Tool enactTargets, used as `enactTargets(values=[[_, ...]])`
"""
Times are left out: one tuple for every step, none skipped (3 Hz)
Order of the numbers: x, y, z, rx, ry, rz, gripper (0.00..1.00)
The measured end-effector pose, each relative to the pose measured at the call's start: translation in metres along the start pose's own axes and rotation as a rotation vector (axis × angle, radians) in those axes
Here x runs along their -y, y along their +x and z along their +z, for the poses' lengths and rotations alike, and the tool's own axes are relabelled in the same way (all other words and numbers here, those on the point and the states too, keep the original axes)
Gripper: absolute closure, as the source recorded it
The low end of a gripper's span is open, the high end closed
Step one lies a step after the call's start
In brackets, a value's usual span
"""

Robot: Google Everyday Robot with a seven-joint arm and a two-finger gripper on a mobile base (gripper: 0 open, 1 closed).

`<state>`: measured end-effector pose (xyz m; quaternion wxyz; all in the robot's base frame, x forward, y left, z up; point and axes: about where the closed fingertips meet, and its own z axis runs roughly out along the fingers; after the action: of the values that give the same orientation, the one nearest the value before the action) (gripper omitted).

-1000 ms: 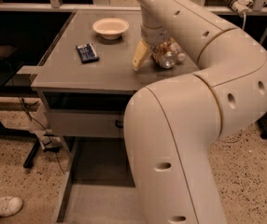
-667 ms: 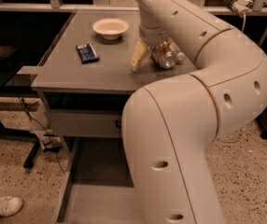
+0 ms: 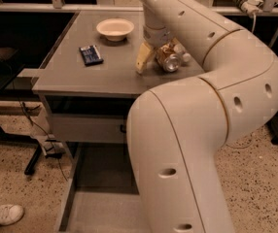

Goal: Place orange can into middle drawer

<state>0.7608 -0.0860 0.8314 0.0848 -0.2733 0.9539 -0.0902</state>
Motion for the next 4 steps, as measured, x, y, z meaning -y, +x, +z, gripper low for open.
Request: enactTargets(values=[[0.0,0.0,0.0,0.0,0.0,0.0,0.43],[0.0,0.0,0.0,0.0,0.0,0.0,0.66],[0.0,0.0,0.0,0.0,0.0,0.0,0.89],[0.0,0.0,0.0001,0.0,0.0,0.0,1.0]])
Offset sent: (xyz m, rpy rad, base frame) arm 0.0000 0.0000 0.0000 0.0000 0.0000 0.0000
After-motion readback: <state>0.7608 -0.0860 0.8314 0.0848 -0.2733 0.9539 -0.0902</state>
